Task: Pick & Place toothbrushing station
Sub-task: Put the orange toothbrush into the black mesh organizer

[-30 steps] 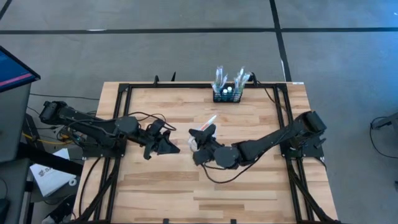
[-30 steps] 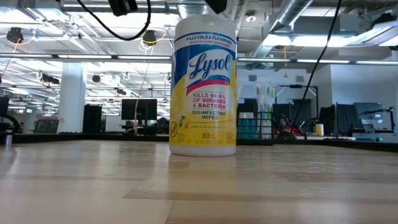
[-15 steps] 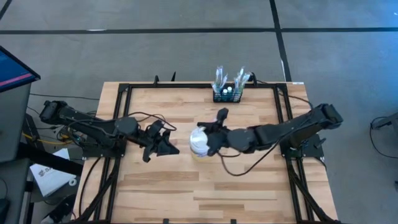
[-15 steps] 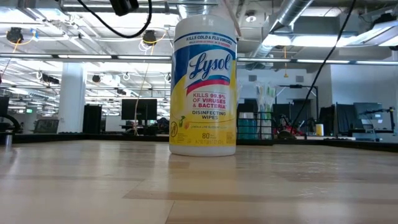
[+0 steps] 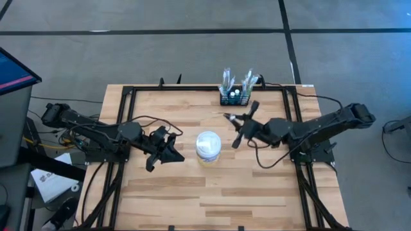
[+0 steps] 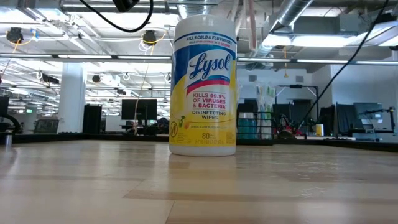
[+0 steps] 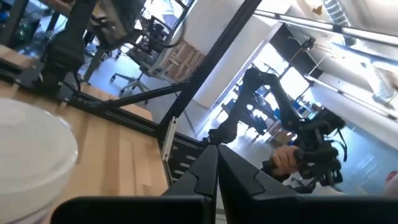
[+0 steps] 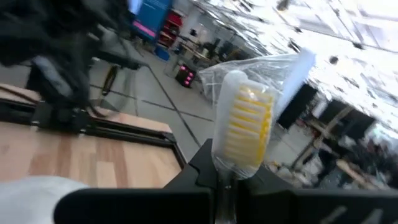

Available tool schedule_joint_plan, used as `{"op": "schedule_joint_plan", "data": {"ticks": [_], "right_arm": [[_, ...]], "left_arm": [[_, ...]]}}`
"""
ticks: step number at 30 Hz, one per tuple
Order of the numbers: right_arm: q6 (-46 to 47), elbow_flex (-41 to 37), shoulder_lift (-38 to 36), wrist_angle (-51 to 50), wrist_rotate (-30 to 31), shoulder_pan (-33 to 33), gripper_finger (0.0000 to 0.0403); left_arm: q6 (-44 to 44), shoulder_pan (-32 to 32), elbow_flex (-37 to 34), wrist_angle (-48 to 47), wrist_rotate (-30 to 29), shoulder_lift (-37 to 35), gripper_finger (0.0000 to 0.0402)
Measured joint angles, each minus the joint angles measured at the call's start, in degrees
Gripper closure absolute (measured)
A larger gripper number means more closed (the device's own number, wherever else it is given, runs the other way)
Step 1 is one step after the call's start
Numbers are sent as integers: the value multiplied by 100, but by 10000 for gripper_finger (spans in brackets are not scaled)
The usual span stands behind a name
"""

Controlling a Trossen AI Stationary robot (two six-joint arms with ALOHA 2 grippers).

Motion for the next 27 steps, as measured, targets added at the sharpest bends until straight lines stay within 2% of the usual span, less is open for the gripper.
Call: {"op": "schedule_joint_plan", "data": {"ticks": [6, 14, 20, 27], "right_arm": [[312, -590, -314, 549, -133, -398, 403], [390, -1144, -322, 1383, -236, -948, 403], [733, -1459, -315, 1507, -328, -1500, 403], [1079, -1688, -267, 2026, -949, -2085, 403]], "left_arm": [[416, 0, 0, -9, 0, 0, 396], [1010, 0, 0, -42, -31, 0, 396], [1206, 4, 0, -47, -37, 0, 396], [1618, 4, 0, -62, -102, 0, 396]]}}
